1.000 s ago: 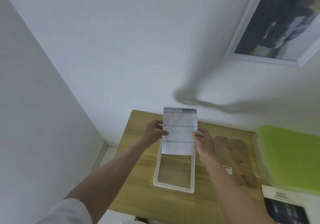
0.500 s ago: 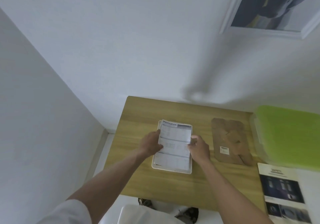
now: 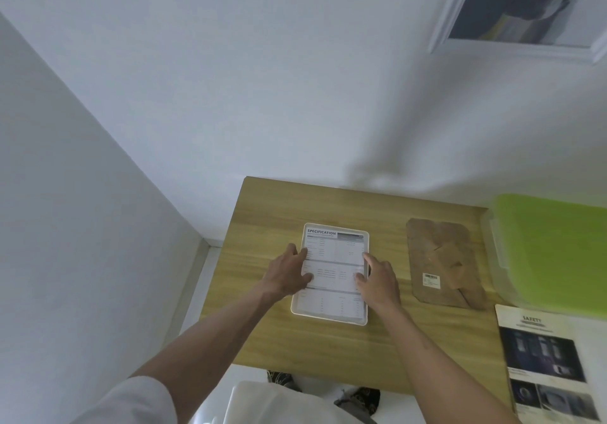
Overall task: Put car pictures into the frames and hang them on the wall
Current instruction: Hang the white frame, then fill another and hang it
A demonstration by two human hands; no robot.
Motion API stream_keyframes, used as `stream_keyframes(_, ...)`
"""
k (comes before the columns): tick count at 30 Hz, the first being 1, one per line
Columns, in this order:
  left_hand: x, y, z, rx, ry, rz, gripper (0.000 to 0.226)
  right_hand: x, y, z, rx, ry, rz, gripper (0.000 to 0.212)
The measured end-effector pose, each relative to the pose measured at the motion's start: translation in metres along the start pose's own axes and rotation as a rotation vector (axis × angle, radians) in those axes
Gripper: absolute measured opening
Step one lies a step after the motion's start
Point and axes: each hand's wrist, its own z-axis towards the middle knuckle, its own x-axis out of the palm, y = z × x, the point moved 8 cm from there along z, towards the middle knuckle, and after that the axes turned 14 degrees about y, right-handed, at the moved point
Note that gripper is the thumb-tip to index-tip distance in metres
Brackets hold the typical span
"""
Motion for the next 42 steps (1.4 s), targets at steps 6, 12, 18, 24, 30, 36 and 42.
stream_keyframes(6, 0.001, -0.002, 0.007, 0.015, 0.002, -0.055, 0.064, -0.003, 0.001, 0.001, -0.017, -0.008, 0.032, 0.058)
stream_keyframes(12, 0.005, 0.002, 0.009, 0.029, -0.003, -0.115, 0.066, -0.003, 0.001, 0.000, -0.020, -0.018, 0.052, 0.058)
stream_keyframes(18, 0.006, 0.002, 0.008, 0.041, 0.000, -0.149, 0.066, -0.002, 0.001, -0.001, -0.011, -0.020, 0.067, 0.058)
stream_keyframes(24, 0.006, 0.005, 0.005, 0.040, -0.009, -0.144, 0.070, -0.003, -0.001, -0.003, -0.022, -0.051, 0.124, 0.059)
stream_keyframes(30, -0.015, -0.022, -0.006, 0.031, -0.306, -0.047, 0.055, -0.035, -0.030, -0.011, 0.004, -0.152, 0.105, 0.053)
stream_keyframes(36, 0.003, -0.129, 0.014, 0.159, -0.281, -0.078, 0.048, -0.107, -0.095, -0.018, 0.142, -0.256, 0.005, 0.057)
stream_keyframes(42, 0.050, -0.215, 0.055, 0.075, 0.000, -0.179, 0.055, -0.144, -0.161, -0.022, 0.235, -0.131, -0.010, 0.072)
